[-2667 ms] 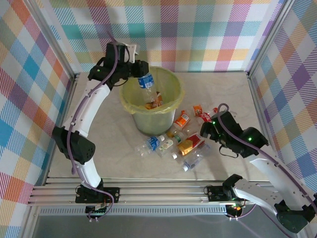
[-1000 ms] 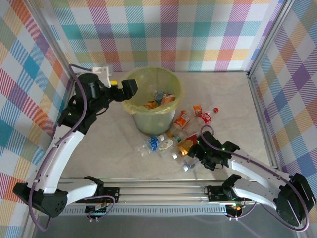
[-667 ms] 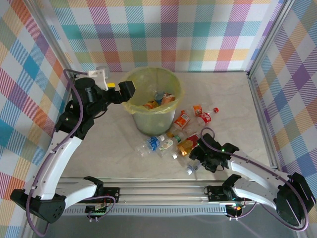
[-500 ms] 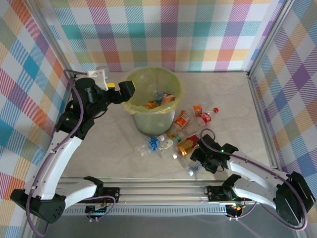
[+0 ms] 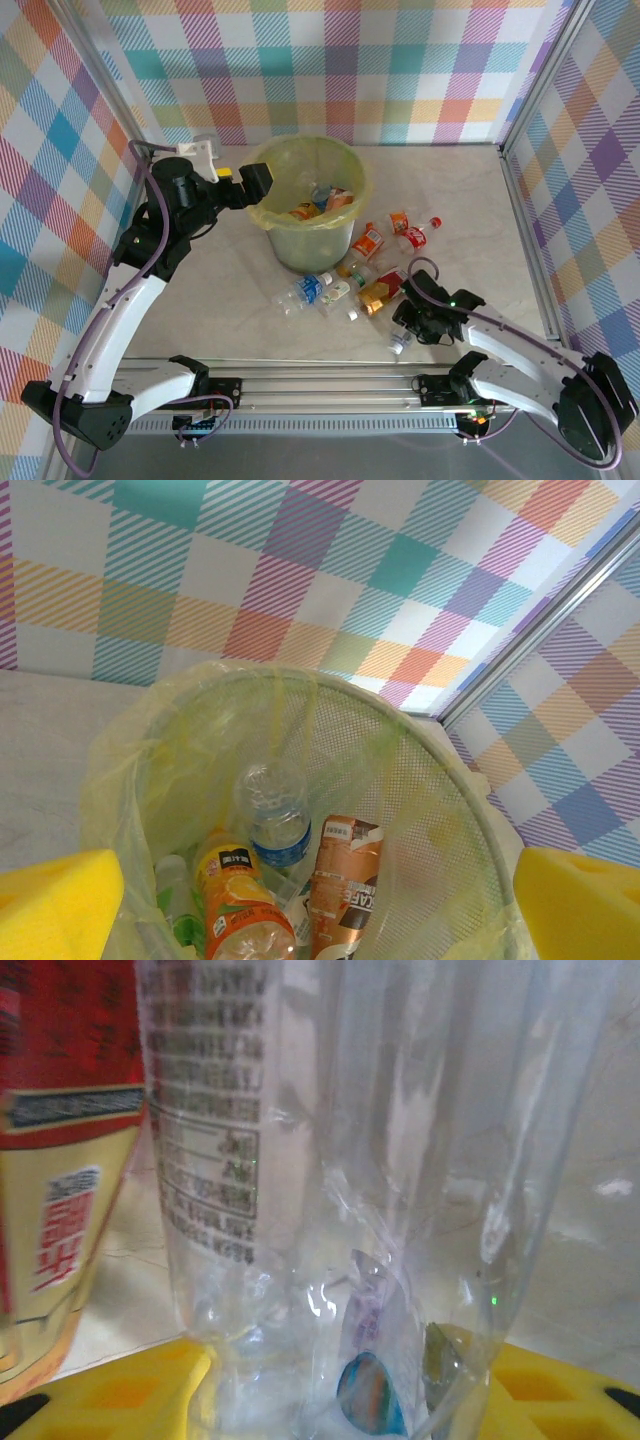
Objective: Put the plastic bottles in the bin
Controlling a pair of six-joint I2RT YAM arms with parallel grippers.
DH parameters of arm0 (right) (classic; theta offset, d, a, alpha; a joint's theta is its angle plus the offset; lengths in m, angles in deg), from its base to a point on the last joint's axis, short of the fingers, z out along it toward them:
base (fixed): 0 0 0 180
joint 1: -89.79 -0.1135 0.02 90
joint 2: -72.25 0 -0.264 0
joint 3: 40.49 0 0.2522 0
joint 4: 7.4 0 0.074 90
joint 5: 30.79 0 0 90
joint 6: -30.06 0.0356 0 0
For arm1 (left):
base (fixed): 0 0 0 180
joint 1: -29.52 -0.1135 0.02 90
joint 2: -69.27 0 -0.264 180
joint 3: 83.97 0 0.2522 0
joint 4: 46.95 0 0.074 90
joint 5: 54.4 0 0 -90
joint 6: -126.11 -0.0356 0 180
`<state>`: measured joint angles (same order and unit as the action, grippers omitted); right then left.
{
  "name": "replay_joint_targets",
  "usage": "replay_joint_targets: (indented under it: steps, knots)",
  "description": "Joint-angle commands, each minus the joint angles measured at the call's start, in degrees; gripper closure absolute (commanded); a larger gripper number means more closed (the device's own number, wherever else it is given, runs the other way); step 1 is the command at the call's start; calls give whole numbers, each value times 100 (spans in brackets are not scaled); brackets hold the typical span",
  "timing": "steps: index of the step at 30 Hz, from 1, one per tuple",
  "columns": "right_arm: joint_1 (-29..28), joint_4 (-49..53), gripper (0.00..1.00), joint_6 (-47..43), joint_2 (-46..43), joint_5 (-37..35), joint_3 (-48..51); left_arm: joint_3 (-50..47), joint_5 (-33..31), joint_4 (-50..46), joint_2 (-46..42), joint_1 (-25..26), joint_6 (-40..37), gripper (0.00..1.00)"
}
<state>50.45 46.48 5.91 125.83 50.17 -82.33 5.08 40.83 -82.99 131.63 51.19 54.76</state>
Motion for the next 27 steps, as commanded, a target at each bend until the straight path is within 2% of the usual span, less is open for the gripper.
replay_joint_targets:
  steps: [1,7,13,21,27]
  knots:
    - [40,444,47,-522,-443,-361,-467,-54,-15,161,-79,39,27,0]
    - [45,654,48,-1526,-939,-655,-1323,-48,180,264,-41,45,111,0]
    - [48,-108,48,-2983,-754,-510,-2035,-15,517,420,110,63,220,0]
    - [40,-1855,49,-4560,-50,696,-2632,278,1090,462,454,346,248,0]
    - [40,-2405,49,-5145,424,1365,-3029,473,1526,435,740,698,80,0]
